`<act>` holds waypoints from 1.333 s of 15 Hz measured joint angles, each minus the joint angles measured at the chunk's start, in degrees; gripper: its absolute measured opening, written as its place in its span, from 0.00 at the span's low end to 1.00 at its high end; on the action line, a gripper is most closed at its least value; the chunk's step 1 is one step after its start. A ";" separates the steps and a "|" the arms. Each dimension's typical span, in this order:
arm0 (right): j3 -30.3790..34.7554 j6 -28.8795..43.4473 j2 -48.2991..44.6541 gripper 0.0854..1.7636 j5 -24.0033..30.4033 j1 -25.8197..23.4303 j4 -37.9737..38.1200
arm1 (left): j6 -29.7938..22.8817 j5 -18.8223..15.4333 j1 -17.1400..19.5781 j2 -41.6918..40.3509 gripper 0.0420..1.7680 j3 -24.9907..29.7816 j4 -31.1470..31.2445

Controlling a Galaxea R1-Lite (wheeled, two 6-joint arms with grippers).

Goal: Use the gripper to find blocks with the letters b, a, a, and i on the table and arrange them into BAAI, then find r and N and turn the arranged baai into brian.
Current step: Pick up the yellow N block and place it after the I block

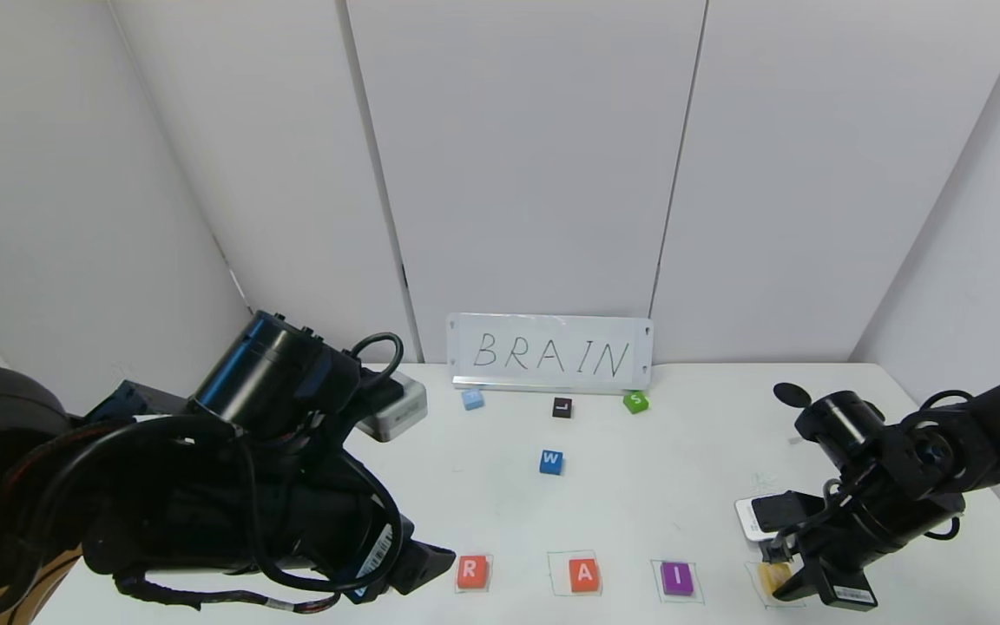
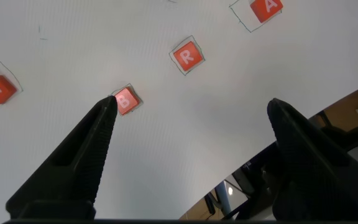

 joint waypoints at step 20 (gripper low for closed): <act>1.60 -1.39 0.80 0.60 -0.20 -0.07 -2.38 | 0.00 -0.09 -0.17 0.63 0.97 0.12 0.04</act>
